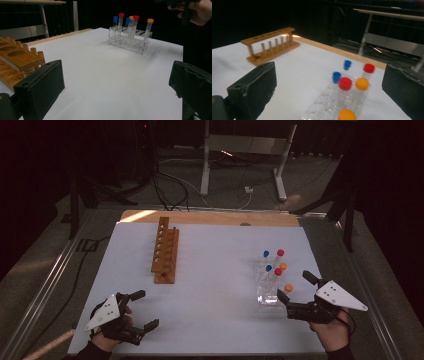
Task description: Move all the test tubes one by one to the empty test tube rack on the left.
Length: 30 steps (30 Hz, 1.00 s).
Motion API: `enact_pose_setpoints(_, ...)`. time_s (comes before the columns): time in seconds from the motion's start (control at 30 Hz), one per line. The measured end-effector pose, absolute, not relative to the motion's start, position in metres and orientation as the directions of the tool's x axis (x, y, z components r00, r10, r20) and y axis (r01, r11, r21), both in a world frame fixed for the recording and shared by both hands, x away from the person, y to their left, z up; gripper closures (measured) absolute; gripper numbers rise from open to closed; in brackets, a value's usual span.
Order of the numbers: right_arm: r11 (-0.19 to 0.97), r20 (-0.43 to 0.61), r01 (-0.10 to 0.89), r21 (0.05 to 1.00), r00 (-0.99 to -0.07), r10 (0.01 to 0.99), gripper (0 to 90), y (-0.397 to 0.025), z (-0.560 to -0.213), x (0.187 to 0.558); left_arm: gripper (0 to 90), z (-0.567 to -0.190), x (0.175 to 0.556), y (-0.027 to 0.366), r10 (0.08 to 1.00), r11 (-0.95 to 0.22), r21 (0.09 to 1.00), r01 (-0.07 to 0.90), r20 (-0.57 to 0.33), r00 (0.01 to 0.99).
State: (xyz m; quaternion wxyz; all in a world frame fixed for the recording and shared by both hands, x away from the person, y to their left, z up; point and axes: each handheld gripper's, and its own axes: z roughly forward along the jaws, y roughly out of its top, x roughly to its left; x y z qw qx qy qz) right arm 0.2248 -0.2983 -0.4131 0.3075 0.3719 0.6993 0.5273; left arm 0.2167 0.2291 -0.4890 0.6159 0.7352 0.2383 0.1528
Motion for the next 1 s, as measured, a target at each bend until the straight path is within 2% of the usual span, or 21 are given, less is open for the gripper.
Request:
enact_pose_setpoints(0.17, 0.141, -0.005, 0.222, 0.965, -0.52, 0.854, 0.0, -0.304, -0.421, 0.224, 0.7, -0.489, 0.217, 0.229, 0.539, -0.126, 0.979, 0.162, -0.069, 0.84)
enact_pose_setpoints(0.77, 0.166, 0.026, 0.348, 0.923, -0.486, 0.874, 0.1, -0.307, -0.468, 0.221, 0.7, -0.489, 0.216, 0.229, 0.537, -0.127, 0.979, 0.158, -0.066, 0.841)
enact_pose_setpoints(0.9, 0.132, 0.052, 0.357, 0.925, -0.463, 0.885, 7.2, -0.307, -0.474, 0.219, 0.7, -0.488, 0.216, 0.229, 0.537, -0.126, 0.979, 0.16, -0.068, 0.841)
enact_pose_setpoints(1.0, 0.128, 0.048, 0.364, 0.922, -0.436, 0.899, 16.4, -0.304, -0.48, 0.218, 0.7, -0.488, 0.216, 0.229, 0.536, -0.125, 0.979, 0.16, -0.07, 0.841)
